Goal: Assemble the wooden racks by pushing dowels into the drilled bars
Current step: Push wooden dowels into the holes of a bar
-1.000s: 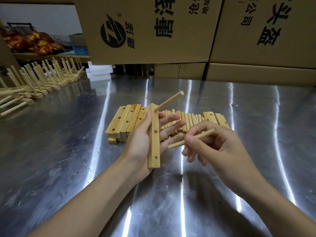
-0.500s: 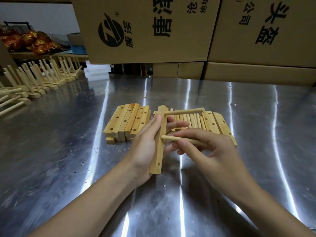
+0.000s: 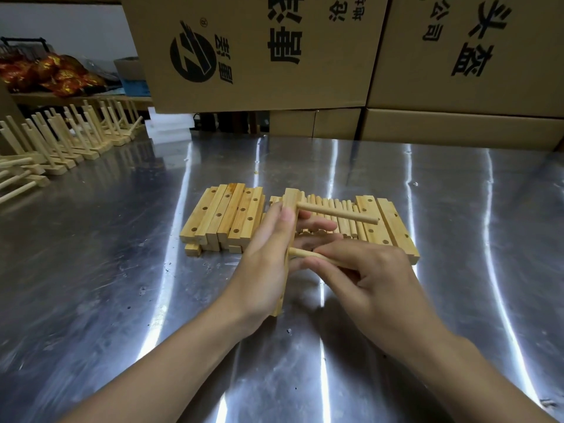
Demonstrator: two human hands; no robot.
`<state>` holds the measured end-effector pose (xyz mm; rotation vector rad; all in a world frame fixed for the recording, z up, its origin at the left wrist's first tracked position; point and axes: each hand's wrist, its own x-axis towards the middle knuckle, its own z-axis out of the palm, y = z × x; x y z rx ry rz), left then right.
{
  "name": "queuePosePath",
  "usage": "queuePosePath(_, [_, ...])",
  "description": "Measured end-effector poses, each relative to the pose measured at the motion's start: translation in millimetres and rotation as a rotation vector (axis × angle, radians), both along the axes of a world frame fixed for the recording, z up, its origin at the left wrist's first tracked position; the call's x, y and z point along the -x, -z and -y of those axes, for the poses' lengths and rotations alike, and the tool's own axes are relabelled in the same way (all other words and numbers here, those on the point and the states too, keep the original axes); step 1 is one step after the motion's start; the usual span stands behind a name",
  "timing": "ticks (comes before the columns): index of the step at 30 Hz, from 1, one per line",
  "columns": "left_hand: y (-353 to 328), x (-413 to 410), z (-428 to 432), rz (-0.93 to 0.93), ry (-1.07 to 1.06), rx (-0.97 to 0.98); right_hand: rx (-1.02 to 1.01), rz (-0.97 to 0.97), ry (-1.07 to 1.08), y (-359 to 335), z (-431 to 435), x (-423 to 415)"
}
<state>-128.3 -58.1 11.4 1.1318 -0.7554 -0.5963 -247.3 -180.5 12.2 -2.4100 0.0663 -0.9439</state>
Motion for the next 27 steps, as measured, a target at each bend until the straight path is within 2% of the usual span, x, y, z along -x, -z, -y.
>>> queuePosePath(3, [2,1,-1,0.081,-0.012,0.002,-0.19,-0.057,-0.005,-1,-7,1])
queuePosePath(9, [3,0,-2,0.117,-0.003,-0.003,-1.032,-0.31,-0.154,-3,-10,0])
queuePosePath(11, [2,1,-1,0.158,-0.009,-0.015,-1.113,-0.36,-0.183,-4,-9,1])
queuePosePath(13, [1,-1,0,0.157,-0.005,-0.028,-0.964,-0.337,-0.187,-7,-4,2])
queuePosePath(17, [-5,-6,-2,0.031,0.073,-0.047,-0.182,-0.227,0.031,-5,6,1])
queuePosePath(18, [-6,-6,-2,-0.002,0.089,-0.039,-0.084,-0.225,0.069,-4,6,1])
queuePosePath(27, [-9,-12,-2,-0.312,0.114,0.013,-0.043,0.013,0.056,-7,0,3])
